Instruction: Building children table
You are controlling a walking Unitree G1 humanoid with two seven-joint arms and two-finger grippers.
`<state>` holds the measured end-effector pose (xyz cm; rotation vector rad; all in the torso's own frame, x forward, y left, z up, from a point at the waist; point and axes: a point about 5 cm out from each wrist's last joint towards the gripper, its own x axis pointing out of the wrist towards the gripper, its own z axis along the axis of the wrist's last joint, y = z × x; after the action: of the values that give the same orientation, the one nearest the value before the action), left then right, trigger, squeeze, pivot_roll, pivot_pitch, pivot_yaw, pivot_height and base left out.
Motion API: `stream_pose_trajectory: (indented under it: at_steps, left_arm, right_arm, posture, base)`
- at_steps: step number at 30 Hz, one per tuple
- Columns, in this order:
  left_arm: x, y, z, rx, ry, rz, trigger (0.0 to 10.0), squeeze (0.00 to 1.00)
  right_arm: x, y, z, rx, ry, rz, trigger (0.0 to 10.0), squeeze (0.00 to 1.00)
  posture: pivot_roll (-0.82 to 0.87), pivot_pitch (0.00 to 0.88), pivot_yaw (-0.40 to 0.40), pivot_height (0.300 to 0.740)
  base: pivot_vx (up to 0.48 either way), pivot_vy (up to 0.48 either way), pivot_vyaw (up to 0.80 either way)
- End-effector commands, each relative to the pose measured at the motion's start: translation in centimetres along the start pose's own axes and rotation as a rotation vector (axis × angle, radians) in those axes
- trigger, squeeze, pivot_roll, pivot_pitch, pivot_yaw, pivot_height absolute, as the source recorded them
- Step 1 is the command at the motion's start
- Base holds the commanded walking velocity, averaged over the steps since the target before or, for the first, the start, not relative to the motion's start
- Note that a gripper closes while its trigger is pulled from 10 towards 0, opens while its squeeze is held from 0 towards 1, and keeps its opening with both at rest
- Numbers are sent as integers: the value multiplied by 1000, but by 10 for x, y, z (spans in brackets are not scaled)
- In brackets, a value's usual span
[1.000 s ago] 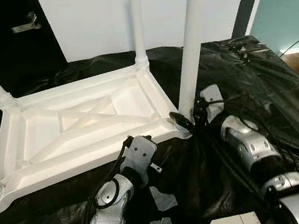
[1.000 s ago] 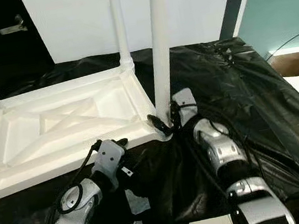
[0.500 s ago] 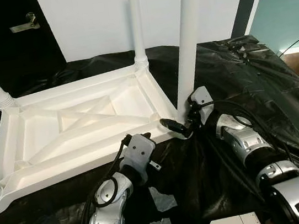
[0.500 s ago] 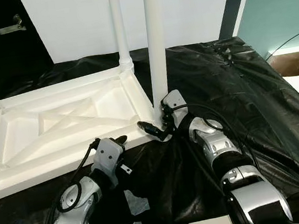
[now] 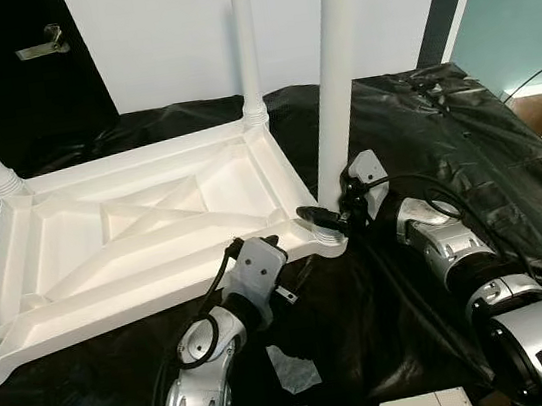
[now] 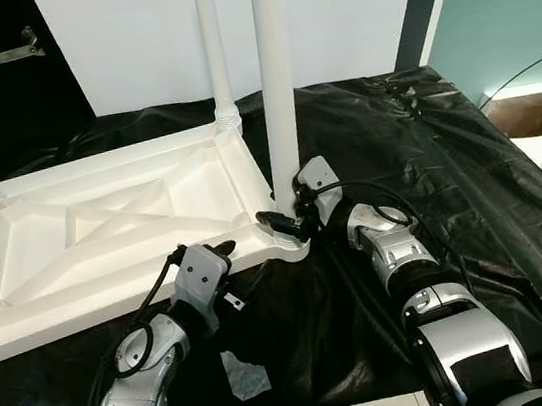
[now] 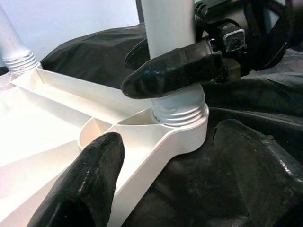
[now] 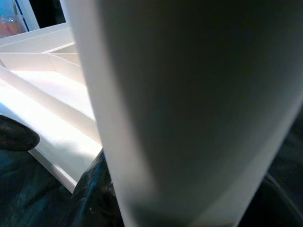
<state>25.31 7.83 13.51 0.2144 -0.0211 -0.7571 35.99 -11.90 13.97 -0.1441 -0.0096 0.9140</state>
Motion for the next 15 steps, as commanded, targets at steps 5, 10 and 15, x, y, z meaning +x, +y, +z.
stream_pose_trajectory:
  at_steps: [5, 10, 15]
  left_arm:
    - [-1, 10, -3, 23, 8, 156, 10000, 0]
    - [-2, 15, -3, 27, 12, 181, 10000, 0]
    - [-2, 16, -6, 19, 30, 189, 10000, 0]
  right_arm:
    - [1, 6, -11, -2, 32, -33, 0, 0]
    - [-2, 4, -18, 5, 56, -131, 10000, 0]
    - [-3, 6, -27, 52, 82, -287, 10000, 0]
  posture:
    - [161, 0, -54, 740]
    - [152, 0, -54, 740]
    - [147, 3, -48, 740]
  base:
    - [0, 0, 0]
    - [0, 0, 0]
    - [0, 0, 0]
